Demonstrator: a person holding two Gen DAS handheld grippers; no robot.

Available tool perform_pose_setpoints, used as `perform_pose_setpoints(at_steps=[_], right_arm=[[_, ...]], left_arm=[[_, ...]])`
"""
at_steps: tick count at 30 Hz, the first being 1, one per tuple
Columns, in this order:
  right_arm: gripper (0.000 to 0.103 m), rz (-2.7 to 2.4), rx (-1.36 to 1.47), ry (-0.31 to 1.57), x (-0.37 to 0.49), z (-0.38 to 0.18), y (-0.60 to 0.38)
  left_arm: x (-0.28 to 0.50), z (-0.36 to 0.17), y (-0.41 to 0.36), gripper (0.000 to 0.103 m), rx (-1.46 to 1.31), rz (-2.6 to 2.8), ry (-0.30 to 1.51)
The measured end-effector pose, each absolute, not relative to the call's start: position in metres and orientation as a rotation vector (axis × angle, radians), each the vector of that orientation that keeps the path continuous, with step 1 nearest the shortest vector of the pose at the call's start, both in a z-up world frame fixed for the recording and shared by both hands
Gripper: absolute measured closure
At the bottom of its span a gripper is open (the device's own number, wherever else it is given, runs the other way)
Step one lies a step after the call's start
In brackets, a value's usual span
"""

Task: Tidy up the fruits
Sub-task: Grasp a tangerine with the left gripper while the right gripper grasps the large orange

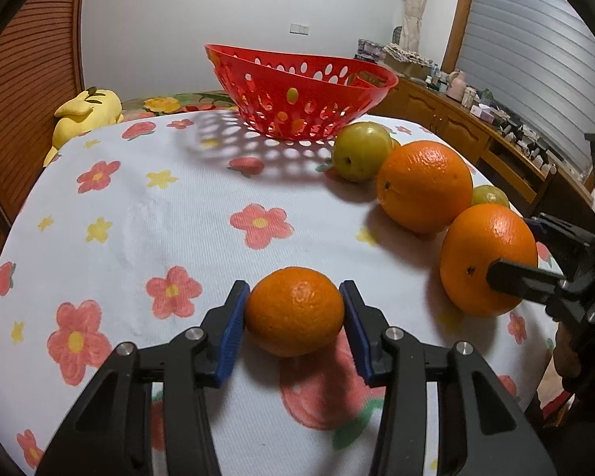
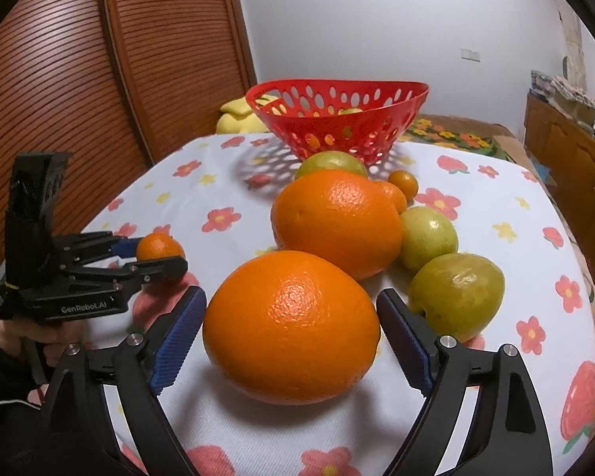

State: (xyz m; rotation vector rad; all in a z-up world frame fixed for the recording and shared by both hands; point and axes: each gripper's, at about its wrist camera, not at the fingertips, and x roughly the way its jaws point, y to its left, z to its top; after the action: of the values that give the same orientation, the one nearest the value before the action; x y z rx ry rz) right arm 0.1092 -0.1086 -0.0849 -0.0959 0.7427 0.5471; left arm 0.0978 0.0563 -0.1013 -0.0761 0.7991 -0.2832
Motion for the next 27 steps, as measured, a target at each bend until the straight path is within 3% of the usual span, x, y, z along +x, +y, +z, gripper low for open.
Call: perform_pose_setpoints(at_steps=[12,16,27], right_arm=[[0.010,0.545,-0.106,0.783,0.114,-0.096,-0.103],[0.010,0.563,-0.101,0.801,0.115,-0.100,-0.103],[0.012,0.584,-0.120,0.800,0.111,-0.102,-0.104]], left_arm=[[0.097,-0.102,0.057,0.052,-0.071,-0.275,0.803],[0.097,-0.102,0.055,0.058,-0.074,-0.289,0.800],[0.093,-0.092,0.053,0.059,-0.074,-0.286,0.777]])
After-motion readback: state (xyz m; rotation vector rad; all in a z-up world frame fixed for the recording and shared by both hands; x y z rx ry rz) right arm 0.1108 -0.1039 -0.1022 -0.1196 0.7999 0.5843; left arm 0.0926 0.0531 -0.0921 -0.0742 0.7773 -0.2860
